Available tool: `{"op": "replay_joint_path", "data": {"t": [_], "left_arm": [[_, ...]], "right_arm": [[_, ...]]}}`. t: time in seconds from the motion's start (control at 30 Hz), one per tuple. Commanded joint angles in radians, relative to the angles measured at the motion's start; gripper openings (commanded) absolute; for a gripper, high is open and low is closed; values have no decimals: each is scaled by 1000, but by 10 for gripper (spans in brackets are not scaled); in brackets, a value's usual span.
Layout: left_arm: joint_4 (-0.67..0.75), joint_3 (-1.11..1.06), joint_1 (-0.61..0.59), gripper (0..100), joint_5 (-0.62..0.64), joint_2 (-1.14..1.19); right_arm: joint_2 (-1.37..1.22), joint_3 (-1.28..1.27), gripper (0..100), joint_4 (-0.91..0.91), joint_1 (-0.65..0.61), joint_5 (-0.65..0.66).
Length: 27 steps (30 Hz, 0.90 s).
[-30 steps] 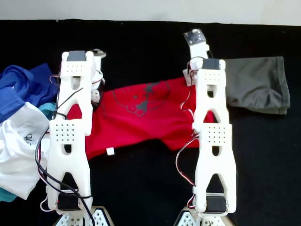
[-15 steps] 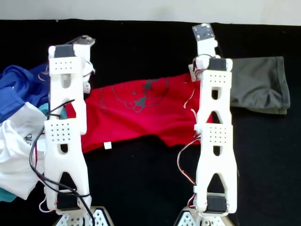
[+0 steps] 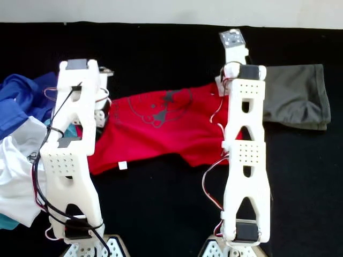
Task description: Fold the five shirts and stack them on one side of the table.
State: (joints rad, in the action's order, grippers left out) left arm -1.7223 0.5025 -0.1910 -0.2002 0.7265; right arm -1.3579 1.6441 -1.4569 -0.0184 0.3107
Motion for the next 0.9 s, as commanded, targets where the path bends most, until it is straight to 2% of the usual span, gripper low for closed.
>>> {"op": "replay_joint_path", "data": {"t": [0.0, 0.1, 0.17, 0.37, 0.47, 0.63, 0.87], "left_arm": [[63, -42, 13, 9, 6, -67], [127, -97, 13, 9, 6, -67], [155, -127, 12, 9, 6, -67], [184, -148, 12, 9, 6, -71], [190, -145, 16, 9, 8, -77], [189, -153, 18, 9, 8, -131], [189, -153, 18, 9, 8, -159]], "right_arm": [[8, 5, 6, 165, -2, -12], [2, 5, 6, 272, 2, -12], [10, 7, 6, 263, 10, -14], [96, 81, 6, -85, 15, -8], [124, 76, 6, -191, 10, -6], [139, 81, 6, -302, 8, -6], [131, 73, 6, -303, 1, -6]]}}
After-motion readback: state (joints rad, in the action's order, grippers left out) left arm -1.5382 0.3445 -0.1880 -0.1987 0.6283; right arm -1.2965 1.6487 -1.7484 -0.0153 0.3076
